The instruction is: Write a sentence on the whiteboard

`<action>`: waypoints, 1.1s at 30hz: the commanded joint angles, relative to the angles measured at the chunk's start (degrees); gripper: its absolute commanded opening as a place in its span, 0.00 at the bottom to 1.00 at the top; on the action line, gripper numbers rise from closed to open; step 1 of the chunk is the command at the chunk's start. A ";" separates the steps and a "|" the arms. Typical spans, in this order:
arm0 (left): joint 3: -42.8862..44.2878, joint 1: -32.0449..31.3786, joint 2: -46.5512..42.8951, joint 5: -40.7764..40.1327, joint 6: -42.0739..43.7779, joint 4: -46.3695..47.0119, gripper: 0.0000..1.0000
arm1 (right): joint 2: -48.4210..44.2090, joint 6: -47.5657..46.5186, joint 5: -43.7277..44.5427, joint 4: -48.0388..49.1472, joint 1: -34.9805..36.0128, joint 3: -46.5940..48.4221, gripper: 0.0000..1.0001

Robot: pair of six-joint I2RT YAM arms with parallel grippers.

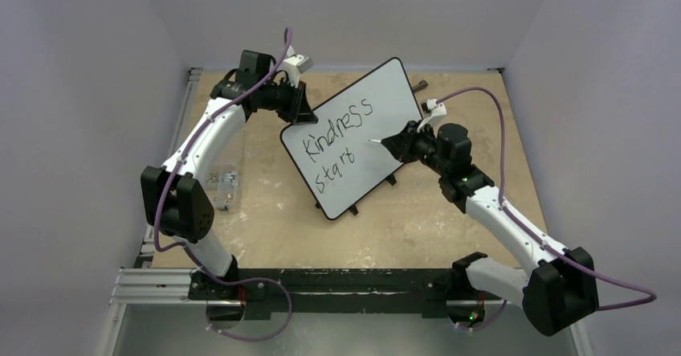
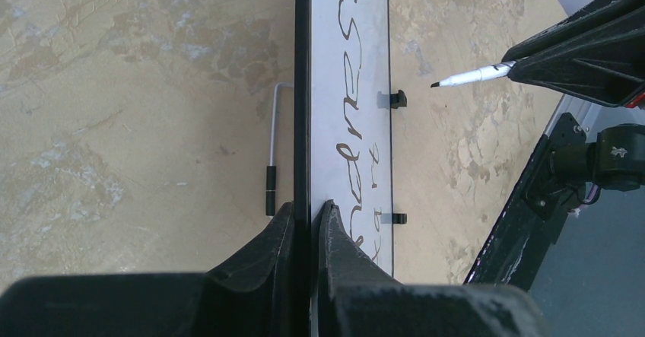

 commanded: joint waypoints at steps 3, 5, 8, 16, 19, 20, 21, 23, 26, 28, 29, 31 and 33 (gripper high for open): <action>0.43 -1.17 1.71 -6.54 7.36 -4.57 0.00 | -1.44 0.55 -2.06 3.79 -0.58 -0.99 0.00; 0.49 -1.17 1.71 -6.51 7.31 -4.53 0.00 | -1.44 0.55 -2.05 3.66 -0.59 -1.08 0.00; 0.50 -1.25 1.73 -6.51 7.30 -4.57 0.00 | -1.88 0.55 -1.51 3.01 -0.67 -1.29 0.00; 0.34 -1.43 1.45 -6.67 7.18 -4.40 0.00 | -3.50 -0.40 1.50 -0.68 -0.60 -2.04 0.00; 0.32 -1.59 1.39 -6.70 7.19 -4.47 0.00 | -4.22 -0.42 1.63 -1.40 -0.64 -2.74 0.00; 0.32 -1.60 1.38 -6.70 7.17 -4.56 0.00 | -4.43 -0.36 1.63 -1.71 -0.63 -2.77 0.00; 0.32 -1.69 1.32 -6.69 7.23 -4.57 0.00 | -4.65 -0.42 1.63 -2.05 -0.66 -2.85 0.00; 0.28 -1.70 1.14 -6.77 7.28 -4.57 0.00 | -5.00 -0.37 1.63 -2.77 -0.60 -2.86 0.00; 0.23 -1.78 1.19 -6.75 7.26 -4.52 0.00 | -5.46 -0.40 1.68 -3.88 -0.58 -2.79 0.00; 0.23 -1.79 1.16 -6.52 7.18 -4.54 0.00 | -5.89 -0.25 2.14 -4.42 -0.64 -2.69 0.00; 0.19 -1.86 1.10 -6.52 7.18 -4.47 0.00 | -6.14 -0.01 2.33 -4.58 -0.66 -2.69 0.00; 0.31 -1.87 1.01 -6.53 7.09 -4.43 0.00 | -6.67 0.74 2.17 -4.72 -0.66 -2.74 0.00; 0.32 -1.83 0.86 -6.55 6.89 -4.40 0.00 | -7.00 1.22 1.99 -5.23 -0.58 -2.41 0.00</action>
